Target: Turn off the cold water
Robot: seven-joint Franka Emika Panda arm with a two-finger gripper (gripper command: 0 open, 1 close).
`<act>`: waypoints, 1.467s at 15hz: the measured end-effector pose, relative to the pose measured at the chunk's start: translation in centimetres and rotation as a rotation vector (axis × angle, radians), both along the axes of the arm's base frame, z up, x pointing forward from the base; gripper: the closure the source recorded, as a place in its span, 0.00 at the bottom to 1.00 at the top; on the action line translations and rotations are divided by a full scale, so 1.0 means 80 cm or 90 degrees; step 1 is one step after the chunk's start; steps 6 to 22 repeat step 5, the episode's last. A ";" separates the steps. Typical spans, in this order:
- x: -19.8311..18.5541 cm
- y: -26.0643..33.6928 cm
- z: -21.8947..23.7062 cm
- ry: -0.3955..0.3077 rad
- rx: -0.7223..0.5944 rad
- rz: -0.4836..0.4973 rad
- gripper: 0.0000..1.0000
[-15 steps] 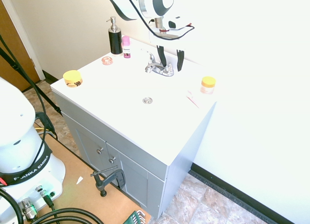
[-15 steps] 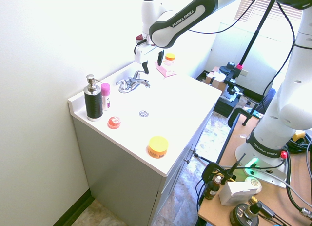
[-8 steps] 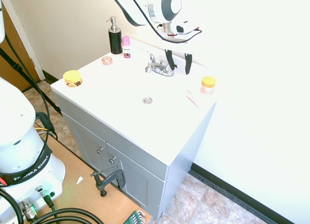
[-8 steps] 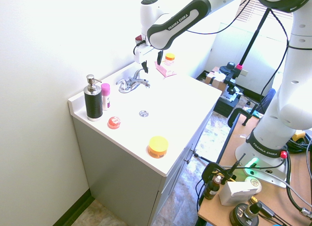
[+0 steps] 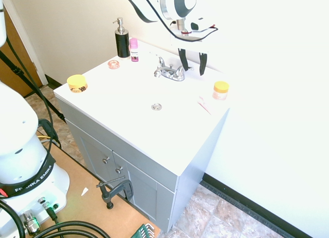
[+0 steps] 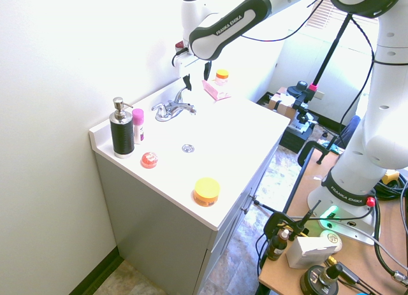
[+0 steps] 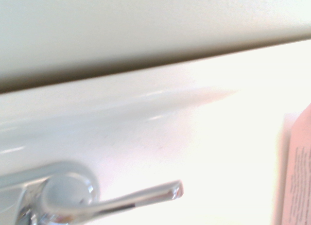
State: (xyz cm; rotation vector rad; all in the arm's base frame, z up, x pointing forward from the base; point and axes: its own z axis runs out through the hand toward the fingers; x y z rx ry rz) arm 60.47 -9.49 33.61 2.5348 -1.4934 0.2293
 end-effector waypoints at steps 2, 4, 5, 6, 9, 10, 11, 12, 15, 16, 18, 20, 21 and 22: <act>-0.033 0.017 0.029 0.007 0.043 0.013 0.00; -0.073 0.036 0.047 0.012 0.076 0.028 0.00; -0.094 0.047 0.049 0.019 0.087 0.034 0.00; -0.094 0.047 0.049 0.019 0.087 0.034 0.00; -0.094 0.047 0.049 0.019 0.087 0.034 0.00; -0.094 0.047 0.049 0.019 0.087 0.034 0.00; -0.094 0.047 0.049 0.019 0.087 0.034 0.00; -0.094 0.047 0.049 0.019 0.087 0.034 0.00; -0.094 0.047 0.049 0.019 0.087 0.034 0.00; -0.094 0.047 0.049 0.019 0.087 0.034 0.00; -0.094 0.047 0.049 0.019 0.087 0.034 0.00; -0.094 0.047 0.049 0.019 0.087 0.034 0.00; -0.094 0.047 0.049 0.019 0.087 0.034 0.00; -0.094 0.047 0.049 0.019 0.087 0.034 0.00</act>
